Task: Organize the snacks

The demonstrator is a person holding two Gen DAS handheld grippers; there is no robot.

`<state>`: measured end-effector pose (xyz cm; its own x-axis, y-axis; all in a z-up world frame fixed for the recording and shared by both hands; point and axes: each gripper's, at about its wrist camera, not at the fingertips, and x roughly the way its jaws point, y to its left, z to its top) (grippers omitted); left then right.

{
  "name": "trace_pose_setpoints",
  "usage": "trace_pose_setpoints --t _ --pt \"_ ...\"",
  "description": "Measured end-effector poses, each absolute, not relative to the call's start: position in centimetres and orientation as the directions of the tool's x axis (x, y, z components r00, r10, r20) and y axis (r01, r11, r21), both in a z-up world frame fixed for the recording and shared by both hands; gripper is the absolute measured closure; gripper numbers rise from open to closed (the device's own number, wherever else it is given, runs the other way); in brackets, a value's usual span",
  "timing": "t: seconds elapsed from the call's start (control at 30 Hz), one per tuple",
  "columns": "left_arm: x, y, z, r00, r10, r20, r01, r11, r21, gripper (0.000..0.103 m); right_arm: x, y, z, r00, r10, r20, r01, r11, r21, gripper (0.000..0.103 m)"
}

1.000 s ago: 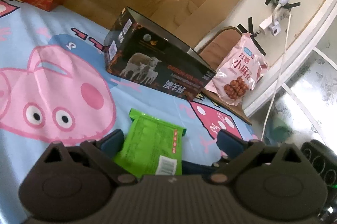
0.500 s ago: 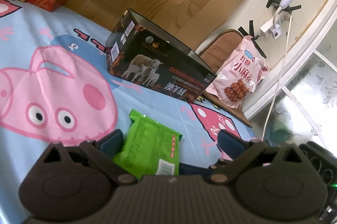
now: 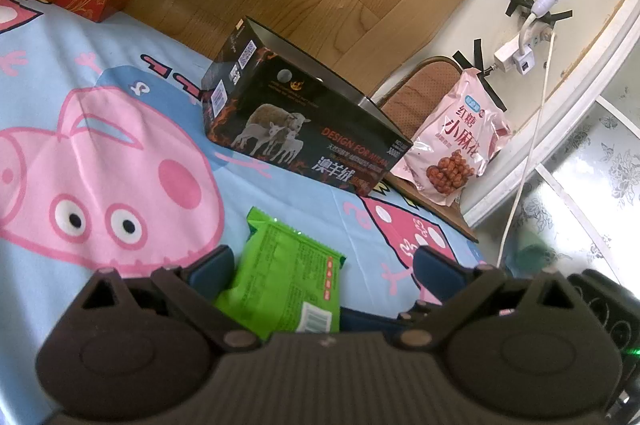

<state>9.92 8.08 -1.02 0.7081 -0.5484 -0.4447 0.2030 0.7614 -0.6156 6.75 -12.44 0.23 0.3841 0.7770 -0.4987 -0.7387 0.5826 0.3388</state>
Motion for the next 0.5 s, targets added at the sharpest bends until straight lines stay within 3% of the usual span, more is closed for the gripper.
trace_pose_setpoints --t 0.5 --pt "9.97 8.1 -1.02 0.709 -0.546 -0.446 0.202 0.763 -0.614 0.003 6.58 -12.29 0.3 0.361 0.795 -0.488 -0.765 0.552 0.333 0.041"
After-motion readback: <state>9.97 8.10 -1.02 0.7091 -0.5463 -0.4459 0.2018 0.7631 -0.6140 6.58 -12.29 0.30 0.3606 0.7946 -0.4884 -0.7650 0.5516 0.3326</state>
